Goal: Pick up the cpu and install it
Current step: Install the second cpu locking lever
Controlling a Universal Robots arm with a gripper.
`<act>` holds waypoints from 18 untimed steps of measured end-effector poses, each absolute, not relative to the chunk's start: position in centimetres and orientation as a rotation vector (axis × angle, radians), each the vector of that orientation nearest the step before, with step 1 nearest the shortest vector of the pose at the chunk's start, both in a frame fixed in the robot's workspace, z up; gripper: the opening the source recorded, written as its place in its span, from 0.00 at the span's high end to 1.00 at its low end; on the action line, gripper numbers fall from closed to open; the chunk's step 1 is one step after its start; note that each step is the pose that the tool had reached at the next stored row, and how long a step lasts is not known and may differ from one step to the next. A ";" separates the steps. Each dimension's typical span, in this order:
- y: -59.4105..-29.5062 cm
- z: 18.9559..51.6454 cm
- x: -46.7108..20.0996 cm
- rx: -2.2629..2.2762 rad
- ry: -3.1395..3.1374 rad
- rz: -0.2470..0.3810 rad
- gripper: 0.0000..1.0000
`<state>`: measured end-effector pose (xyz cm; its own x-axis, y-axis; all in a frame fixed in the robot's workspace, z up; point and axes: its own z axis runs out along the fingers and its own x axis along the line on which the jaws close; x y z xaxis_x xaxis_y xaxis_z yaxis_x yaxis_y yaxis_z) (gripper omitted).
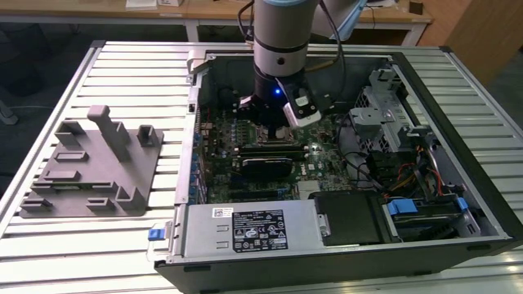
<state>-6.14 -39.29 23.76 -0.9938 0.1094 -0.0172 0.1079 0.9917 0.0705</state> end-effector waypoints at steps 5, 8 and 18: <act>-39.3 23.7 -6.2 0.170 3.114 0.111 0.89; -39.4 23.5 -6.3 0.170 3.114 0.111 0.89; -39.9 22.7 -7.3 0.170 3.114 0.120 0.89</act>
<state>-7.29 -39.89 22.68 -0.9939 0.1092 -0.0163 0.1076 0.9911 0.0779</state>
